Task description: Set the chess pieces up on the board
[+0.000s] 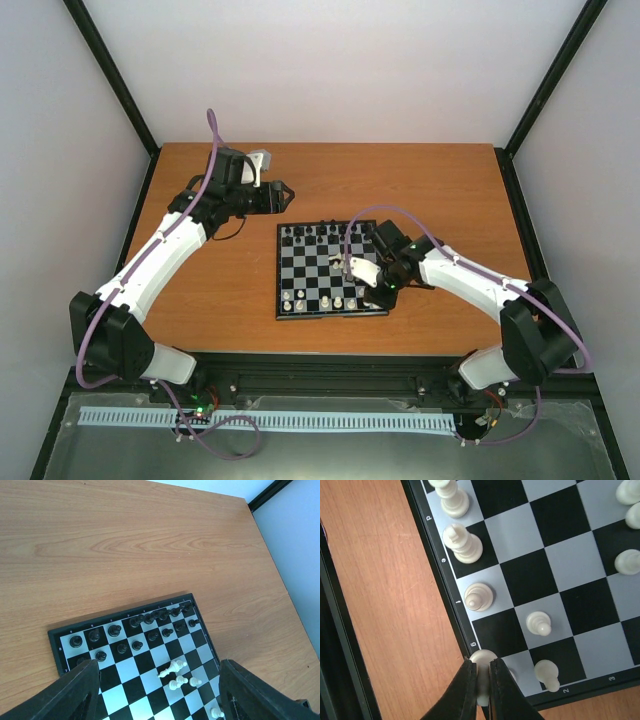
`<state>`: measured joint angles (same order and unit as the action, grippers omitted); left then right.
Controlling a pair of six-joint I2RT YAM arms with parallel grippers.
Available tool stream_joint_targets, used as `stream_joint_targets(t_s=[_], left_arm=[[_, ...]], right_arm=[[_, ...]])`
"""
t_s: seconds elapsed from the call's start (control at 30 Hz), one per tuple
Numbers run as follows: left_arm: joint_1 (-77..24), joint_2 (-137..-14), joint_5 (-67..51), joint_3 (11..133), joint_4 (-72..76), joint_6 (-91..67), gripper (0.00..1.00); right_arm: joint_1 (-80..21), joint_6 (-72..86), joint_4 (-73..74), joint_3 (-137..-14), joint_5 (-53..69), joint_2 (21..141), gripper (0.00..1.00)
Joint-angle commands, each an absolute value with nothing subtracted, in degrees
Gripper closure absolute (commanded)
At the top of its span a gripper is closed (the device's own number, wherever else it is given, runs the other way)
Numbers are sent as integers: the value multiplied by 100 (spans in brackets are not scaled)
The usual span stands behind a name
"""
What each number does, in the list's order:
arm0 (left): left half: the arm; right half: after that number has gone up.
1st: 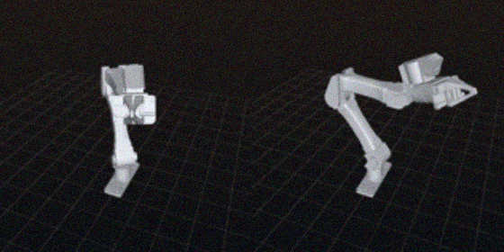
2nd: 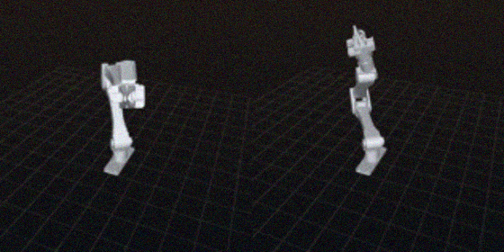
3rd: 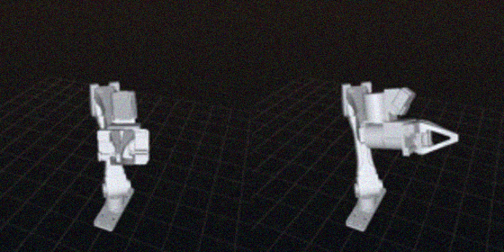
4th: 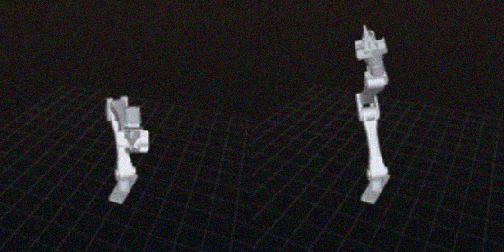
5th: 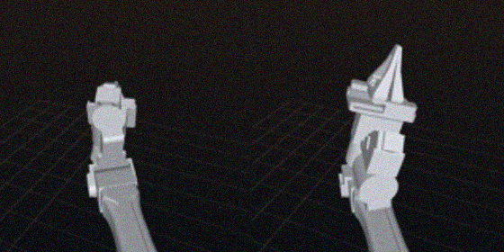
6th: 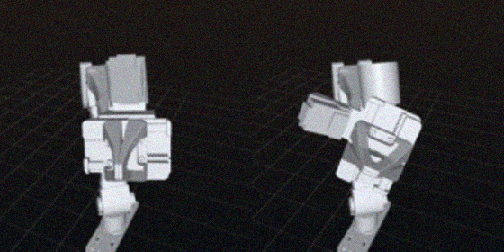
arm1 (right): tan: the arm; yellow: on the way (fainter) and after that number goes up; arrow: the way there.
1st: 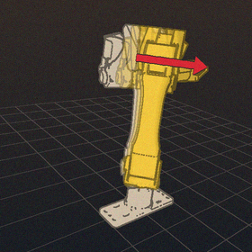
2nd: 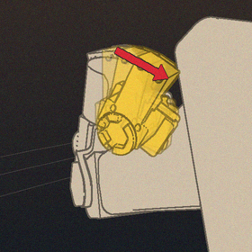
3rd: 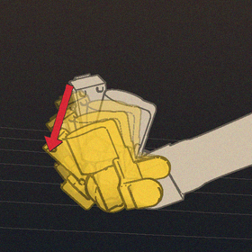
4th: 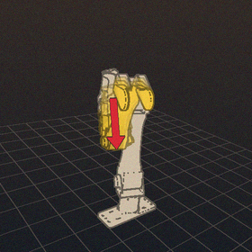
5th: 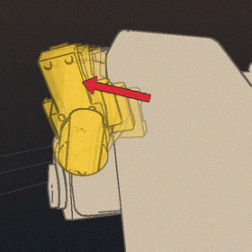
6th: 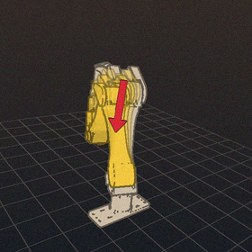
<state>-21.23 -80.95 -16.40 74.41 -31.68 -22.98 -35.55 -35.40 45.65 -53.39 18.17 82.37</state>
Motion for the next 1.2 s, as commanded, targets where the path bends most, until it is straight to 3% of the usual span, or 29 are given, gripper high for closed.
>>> stream_joint_targets(t_s=[0.0,0.8,1.07,1.17], left_arm=[[-2057,-8085,-1735,7620,-3050,-2382,33],[-2057,-8081,-1801,7611,-3041,-2413,33],[-2057,-8088,-1828,7611,-3035,-2411,33],[-2062,-8090,-1827,7609,-3037,-2413,33]], right_arm=[[-3682,-3571,4389,-5235,1674,8250,94],[-3771,-3396,4013,-5318,1595,8946,93],[-3771,-3340,4003,-5315,1574,8911,85],[-3771,-3322,4133,-5407,1622,8789,77]])
